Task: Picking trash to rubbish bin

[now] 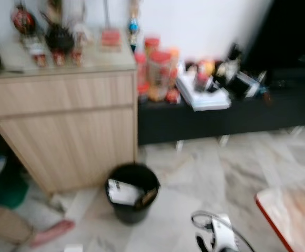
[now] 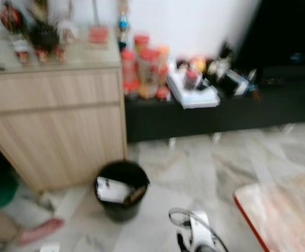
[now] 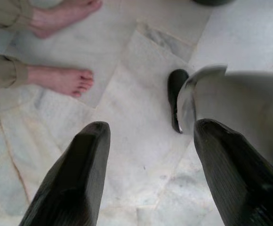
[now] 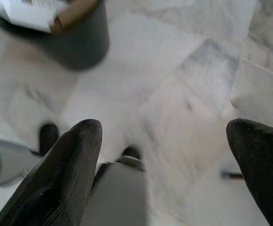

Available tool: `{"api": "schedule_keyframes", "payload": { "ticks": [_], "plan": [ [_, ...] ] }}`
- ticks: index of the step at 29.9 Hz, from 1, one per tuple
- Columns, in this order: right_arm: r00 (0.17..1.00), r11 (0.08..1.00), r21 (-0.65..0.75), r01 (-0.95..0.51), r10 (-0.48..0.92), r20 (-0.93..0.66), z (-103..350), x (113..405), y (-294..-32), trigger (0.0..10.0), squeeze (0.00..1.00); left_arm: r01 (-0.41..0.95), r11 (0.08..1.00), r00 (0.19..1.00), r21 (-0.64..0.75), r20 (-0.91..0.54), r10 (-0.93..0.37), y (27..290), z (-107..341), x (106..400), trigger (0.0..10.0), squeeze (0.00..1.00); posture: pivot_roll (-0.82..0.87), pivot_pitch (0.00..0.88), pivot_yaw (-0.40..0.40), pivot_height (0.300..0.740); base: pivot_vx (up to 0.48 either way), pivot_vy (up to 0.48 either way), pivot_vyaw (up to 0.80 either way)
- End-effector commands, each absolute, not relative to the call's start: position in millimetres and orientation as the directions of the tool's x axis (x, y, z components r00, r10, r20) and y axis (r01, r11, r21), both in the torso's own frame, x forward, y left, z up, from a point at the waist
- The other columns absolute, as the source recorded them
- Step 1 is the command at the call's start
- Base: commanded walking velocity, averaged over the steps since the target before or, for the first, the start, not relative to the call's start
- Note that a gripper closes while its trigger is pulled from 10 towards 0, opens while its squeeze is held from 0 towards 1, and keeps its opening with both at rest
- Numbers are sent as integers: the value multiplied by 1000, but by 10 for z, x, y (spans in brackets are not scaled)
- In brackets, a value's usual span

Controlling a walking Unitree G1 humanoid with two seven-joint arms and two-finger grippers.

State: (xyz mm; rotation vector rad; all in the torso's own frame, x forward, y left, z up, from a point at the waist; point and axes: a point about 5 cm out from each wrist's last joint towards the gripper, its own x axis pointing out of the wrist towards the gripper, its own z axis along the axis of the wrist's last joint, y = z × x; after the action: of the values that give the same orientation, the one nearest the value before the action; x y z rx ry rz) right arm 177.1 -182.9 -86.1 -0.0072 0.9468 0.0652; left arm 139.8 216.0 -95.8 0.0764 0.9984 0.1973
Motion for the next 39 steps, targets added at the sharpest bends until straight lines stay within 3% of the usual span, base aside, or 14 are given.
{"api": "schedule_keyframes", "payload": {
  "ticks": [1, 39],
  "plan": [
    [601, 999, 8, -53, 39, -799, -817, 1853, -1877, 10000, 0, -120, 982, 511, 148, -838, 189, 2113, -986, 1346, 10000, 0, 11, 50, -62, 740, -255, 0, 0],
    [602, 998, 12, -60, 45, -798, -812, 1863, -1873, 10000, 0, -112, 985, 514, 134, -840, 173, 2030, -996, 1357, 10000, 0, 10, 65, -77, 740, -246, 0, 0]
  ]
}}
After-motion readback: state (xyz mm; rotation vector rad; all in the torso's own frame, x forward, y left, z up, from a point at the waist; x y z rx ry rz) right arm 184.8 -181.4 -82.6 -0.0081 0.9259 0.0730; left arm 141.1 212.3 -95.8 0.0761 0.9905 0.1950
